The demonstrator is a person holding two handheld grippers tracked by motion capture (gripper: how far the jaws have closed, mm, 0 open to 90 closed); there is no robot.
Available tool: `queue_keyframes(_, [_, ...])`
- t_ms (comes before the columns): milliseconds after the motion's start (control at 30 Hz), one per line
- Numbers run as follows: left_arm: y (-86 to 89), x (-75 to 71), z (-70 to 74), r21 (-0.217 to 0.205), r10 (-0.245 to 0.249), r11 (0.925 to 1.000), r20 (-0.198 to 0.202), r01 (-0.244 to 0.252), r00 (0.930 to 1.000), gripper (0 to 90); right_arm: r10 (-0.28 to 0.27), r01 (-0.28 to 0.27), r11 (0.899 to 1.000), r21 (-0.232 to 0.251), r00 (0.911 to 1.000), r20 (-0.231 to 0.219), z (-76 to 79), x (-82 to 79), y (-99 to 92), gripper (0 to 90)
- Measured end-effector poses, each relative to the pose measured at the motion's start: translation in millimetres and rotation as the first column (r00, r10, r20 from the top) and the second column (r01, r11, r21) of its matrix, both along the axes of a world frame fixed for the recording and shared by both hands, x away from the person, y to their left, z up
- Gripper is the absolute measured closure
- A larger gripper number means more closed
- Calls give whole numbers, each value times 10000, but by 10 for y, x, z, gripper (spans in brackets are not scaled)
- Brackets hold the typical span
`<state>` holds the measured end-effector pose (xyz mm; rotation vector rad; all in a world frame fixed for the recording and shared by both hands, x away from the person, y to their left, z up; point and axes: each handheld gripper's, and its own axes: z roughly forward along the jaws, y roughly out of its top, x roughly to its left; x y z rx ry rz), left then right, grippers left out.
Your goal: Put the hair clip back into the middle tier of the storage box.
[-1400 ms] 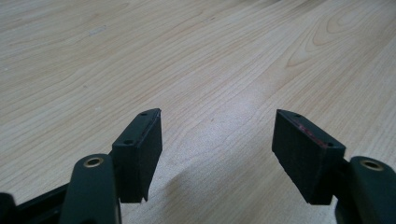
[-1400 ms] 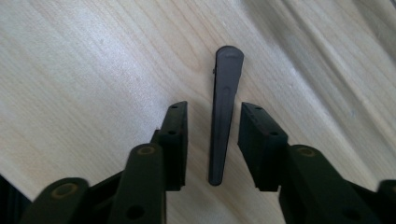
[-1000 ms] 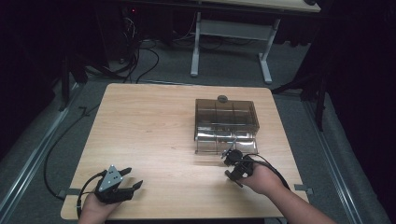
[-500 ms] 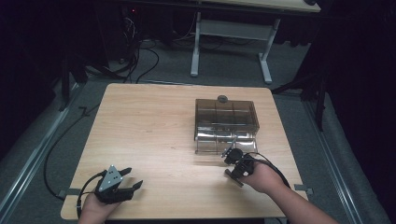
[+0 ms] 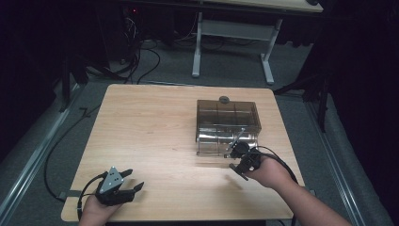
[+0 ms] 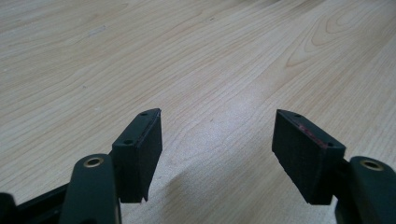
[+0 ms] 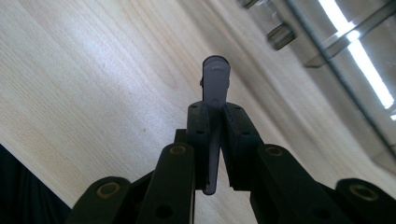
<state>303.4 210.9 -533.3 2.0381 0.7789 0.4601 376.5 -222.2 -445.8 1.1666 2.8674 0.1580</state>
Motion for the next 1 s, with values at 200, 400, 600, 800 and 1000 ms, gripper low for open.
queue_keyframes(200, [7, 5, 1, -47, 9, 10000, -53, -9, 10000, 338, -9, 9, 10000, -14, 9999, 136, 154, 82, -19, 819])
queue_keyframes(400, [7, 7, 1, -46, -2, 10000, -69, 2, 10000, 337, -30, 28, 10000, 95, 9998, 208, 290, 199, 2, 819])
queue_keyframes(600, [9, 10, 0, -82, -10, 10000, -100, 9, 9999, 336, -32, 31, 10000, 41, 9998, 214, 356, 344, 37, 819])
queue_keyframes(800, [9, 11, 0, -95, -13, 10000, -109, 12, 9999, 336, 23, -24, 9999, 157, 9999, 104, 369, 475, 99, 818])
queue_keyframes(1000, [8, 12, -2, -103, 10, 9999, -92, -11, 10000, 336, 180, -181, 9998, 64, 9997, 141, 338, 588, 175, 818])
